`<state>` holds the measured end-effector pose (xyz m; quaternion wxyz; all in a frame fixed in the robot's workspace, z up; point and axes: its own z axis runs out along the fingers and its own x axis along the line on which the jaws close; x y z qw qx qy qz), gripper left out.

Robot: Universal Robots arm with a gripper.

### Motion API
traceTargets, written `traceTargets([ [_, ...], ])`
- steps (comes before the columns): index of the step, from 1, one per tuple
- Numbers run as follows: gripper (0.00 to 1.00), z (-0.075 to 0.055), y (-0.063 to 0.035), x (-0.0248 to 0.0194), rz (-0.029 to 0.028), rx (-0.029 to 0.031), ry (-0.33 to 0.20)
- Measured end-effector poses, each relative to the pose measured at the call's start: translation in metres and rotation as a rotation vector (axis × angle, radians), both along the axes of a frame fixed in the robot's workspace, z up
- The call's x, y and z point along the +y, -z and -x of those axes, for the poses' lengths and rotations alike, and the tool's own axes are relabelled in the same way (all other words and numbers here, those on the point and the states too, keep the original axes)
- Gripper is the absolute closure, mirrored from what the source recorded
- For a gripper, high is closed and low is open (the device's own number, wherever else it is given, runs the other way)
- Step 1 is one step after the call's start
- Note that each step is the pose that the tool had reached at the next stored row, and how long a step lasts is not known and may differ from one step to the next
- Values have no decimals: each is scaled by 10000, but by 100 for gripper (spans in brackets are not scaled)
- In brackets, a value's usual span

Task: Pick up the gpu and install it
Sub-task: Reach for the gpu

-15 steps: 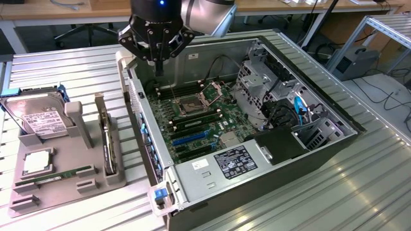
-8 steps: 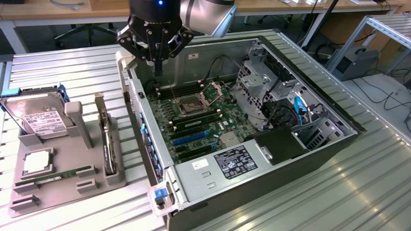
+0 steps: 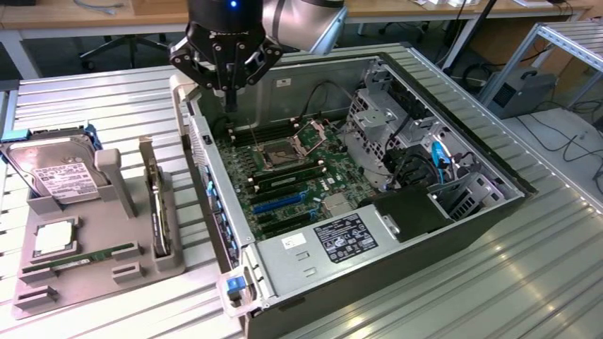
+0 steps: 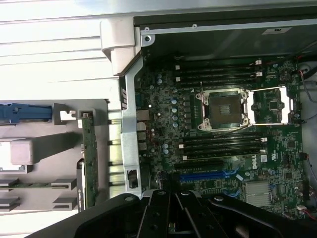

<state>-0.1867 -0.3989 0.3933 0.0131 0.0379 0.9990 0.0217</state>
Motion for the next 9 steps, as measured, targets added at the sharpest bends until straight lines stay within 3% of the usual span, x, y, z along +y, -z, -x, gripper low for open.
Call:
traceTargets([
  [9,89,30,0,0,0,0,0],
])
